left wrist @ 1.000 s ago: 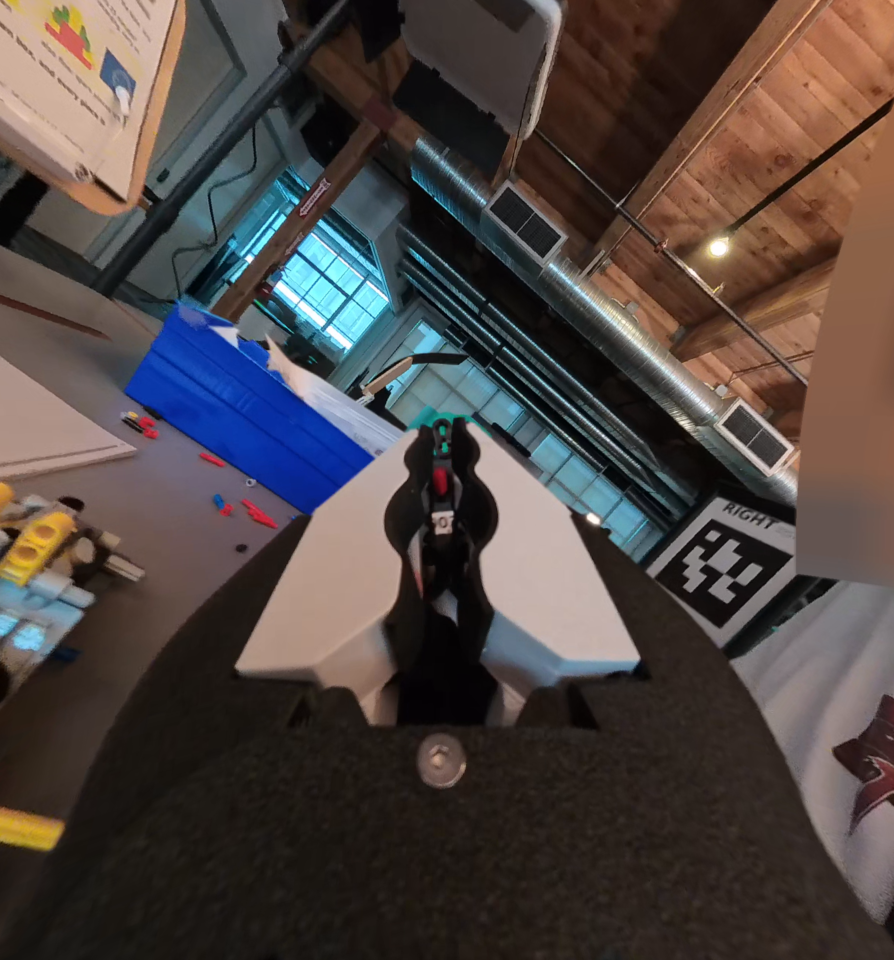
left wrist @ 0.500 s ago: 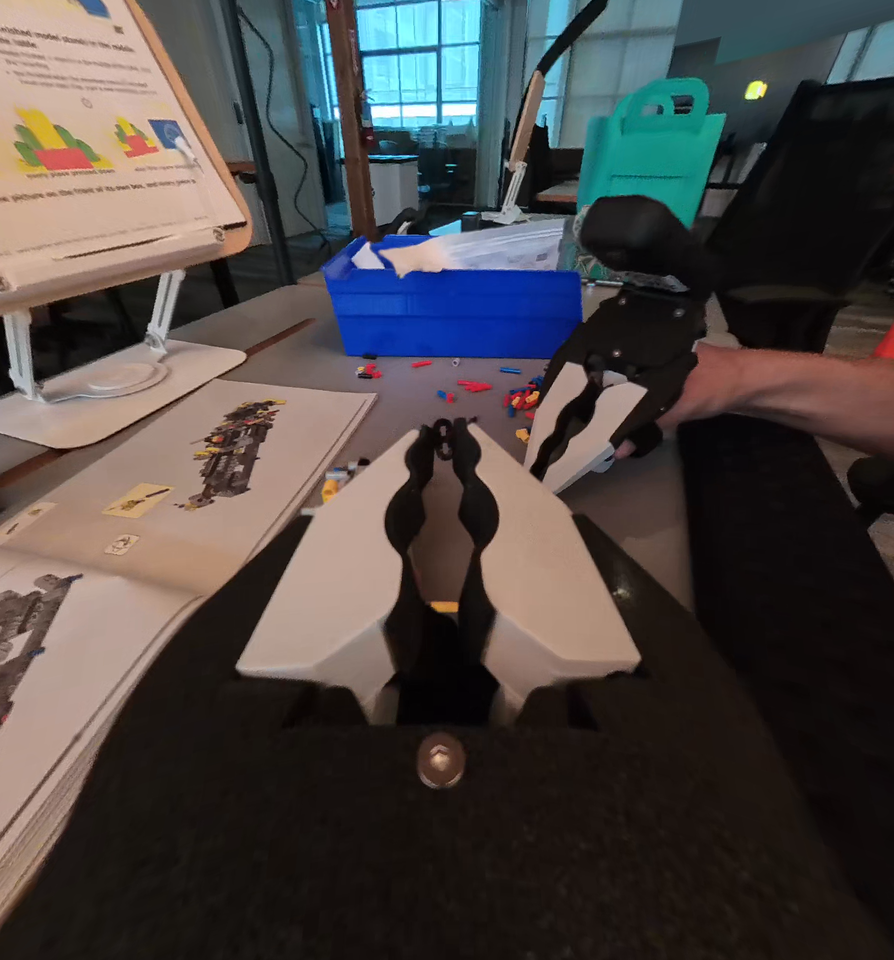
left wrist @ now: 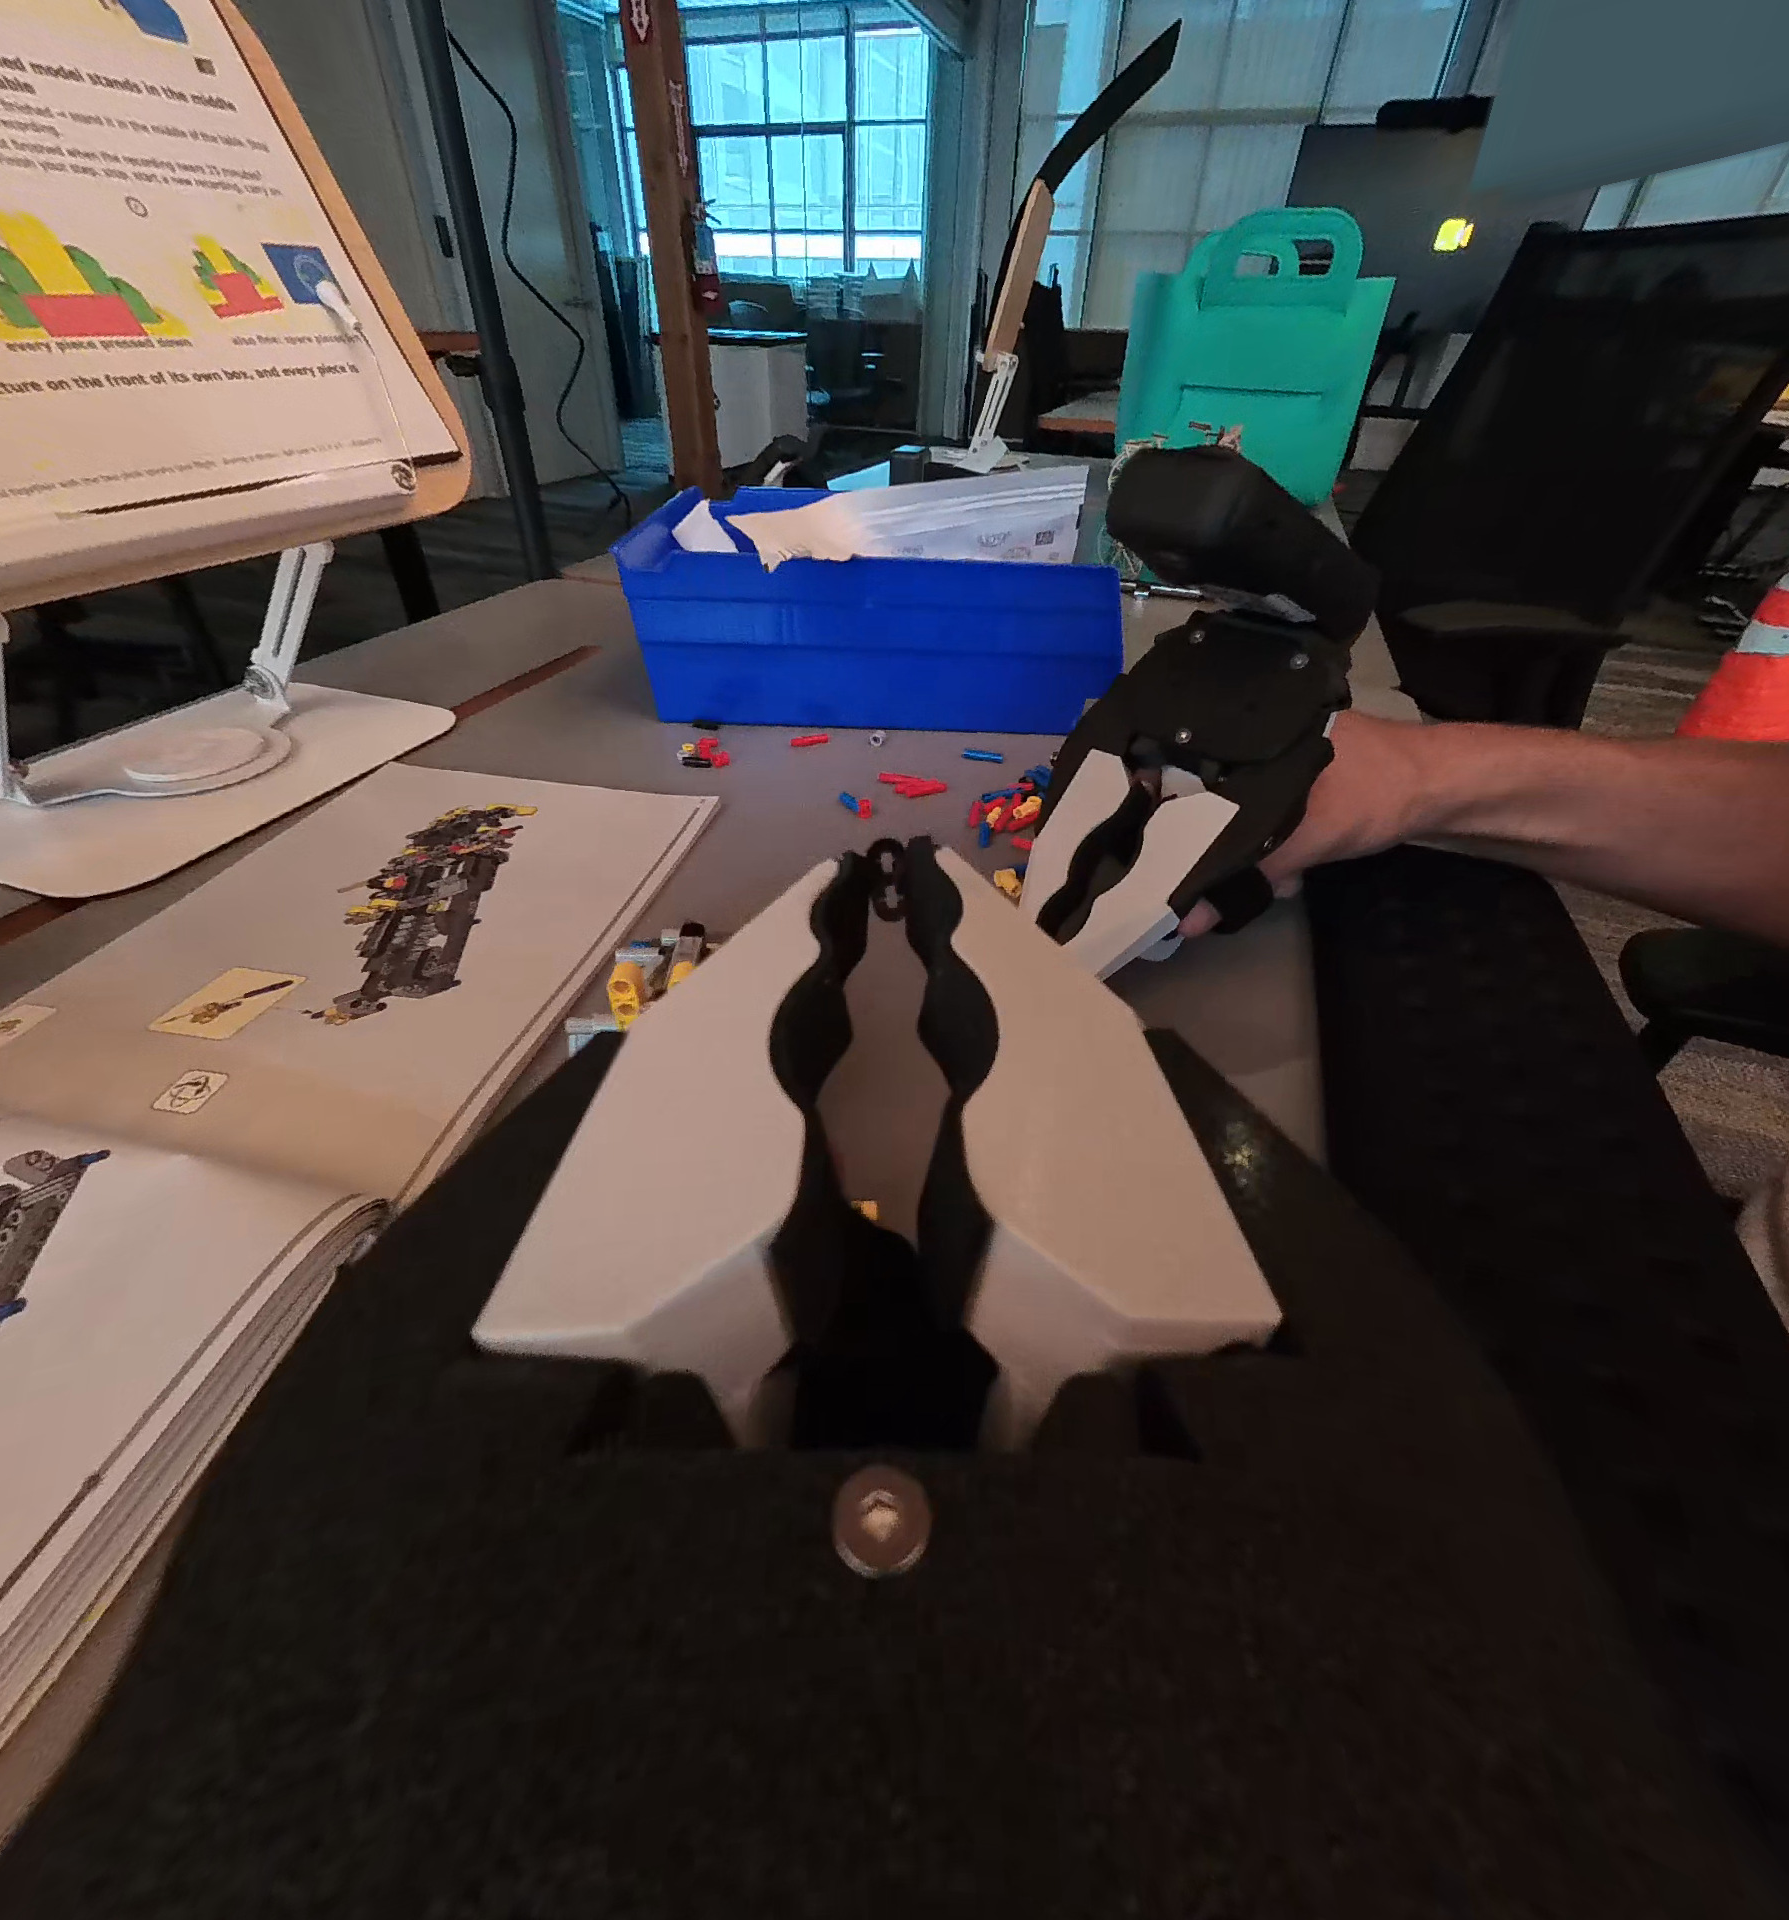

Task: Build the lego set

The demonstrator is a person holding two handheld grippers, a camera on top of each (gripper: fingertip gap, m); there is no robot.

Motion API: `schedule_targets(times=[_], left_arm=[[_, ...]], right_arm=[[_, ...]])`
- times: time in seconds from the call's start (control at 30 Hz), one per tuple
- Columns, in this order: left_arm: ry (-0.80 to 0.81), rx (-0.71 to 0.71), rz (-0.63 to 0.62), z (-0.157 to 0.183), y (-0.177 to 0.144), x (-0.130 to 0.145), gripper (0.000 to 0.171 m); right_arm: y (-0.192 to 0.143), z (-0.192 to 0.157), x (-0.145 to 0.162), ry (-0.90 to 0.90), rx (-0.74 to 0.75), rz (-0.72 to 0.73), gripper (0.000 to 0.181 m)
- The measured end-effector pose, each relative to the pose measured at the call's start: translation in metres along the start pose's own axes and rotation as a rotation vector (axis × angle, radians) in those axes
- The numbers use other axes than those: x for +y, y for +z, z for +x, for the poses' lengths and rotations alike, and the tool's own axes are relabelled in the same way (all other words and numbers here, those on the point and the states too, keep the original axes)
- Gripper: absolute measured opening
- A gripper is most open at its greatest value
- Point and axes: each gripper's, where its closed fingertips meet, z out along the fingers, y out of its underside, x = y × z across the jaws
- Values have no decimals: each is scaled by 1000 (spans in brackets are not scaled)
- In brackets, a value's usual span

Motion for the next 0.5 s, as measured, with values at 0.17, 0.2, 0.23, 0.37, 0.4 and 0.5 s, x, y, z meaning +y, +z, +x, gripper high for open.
schedule_targets(times=[0.17,0.2,0.23,0.37,0.4,0.5], left_arm=[[-9,6,-10,1,1,3,4],[-14,5,-8,0,1,2,4],[-20,6,-6,0,0,2,5],[-51,17,4,-1,0,1,4],[-58,20,6,-1,0,1,4],[-71,30,6,1,0,1,4]], right_arm=[[0,0,0,-5,17,-2,9],[0,-1,0,-8,19,1,10],[0,-1,0,-7,20,3,10],[0,0,0,14,24,16,10],[0,1,1,16,31,21,7],[0,1,1,27,27,19,8]])
